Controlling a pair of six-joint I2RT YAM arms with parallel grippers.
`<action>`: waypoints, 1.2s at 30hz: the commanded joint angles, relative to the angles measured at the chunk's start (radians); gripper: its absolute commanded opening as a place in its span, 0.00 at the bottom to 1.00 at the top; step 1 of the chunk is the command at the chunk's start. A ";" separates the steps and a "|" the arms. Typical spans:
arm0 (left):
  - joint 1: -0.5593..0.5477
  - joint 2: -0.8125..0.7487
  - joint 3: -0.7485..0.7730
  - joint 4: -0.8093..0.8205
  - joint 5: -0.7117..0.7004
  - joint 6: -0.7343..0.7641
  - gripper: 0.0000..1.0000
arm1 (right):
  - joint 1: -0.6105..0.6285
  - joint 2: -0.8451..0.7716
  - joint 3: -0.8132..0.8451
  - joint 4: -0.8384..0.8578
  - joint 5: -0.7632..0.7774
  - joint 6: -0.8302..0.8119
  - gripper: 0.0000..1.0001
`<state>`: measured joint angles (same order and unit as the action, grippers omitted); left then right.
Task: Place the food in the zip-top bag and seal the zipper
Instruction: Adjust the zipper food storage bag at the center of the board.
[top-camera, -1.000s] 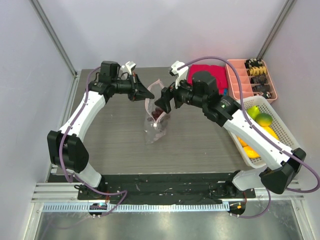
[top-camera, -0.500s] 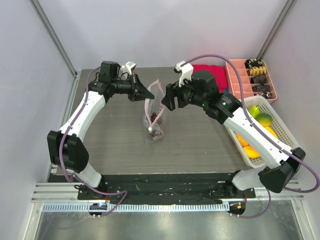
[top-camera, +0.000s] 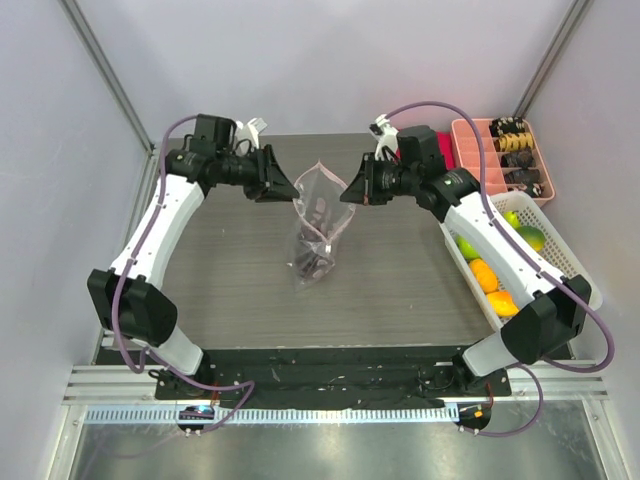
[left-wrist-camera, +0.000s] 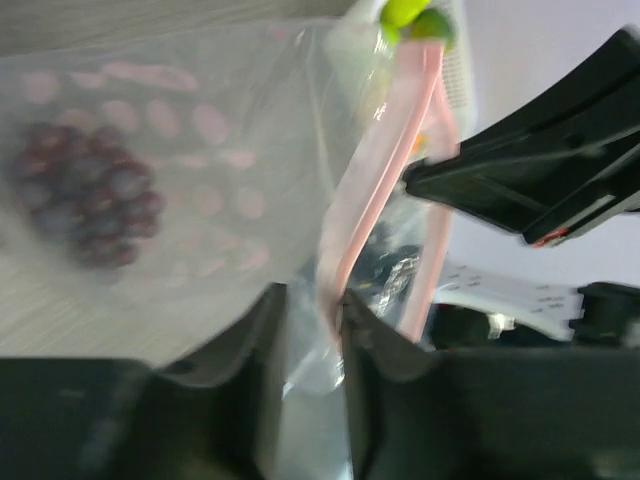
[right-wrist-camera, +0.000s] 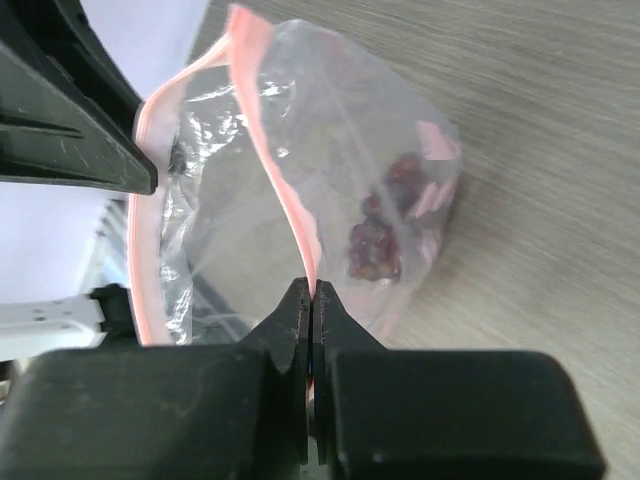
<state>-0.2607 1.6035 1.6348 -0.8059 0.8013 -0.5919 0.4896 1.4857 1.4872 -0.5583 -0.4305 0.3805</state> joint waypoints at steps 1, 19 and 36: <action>-0.015 -0.063 0.152 -0.188 -0.166 0.190 0.39 | 0.001 -0.062 0.039 0.061 -0.146 0.119 0.01; -0.258 -0.112 0.226 -0.266 -0.410 0.257 0.55 | 0.075 -0.064 0.102 0.075 -0.079 0.172 0.01; -0.111 -0.067 0.238 -0.323 -0.521 0.284 0.00 | -0.012 -0.016 0.225 -0.187 0.268 -0.165 0.01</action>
<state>-0.4381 1.5295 1.8320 -1.1126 0.3038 -0.3241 0.5629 1.4471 1.6157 -0.6563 -0.3176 0.4019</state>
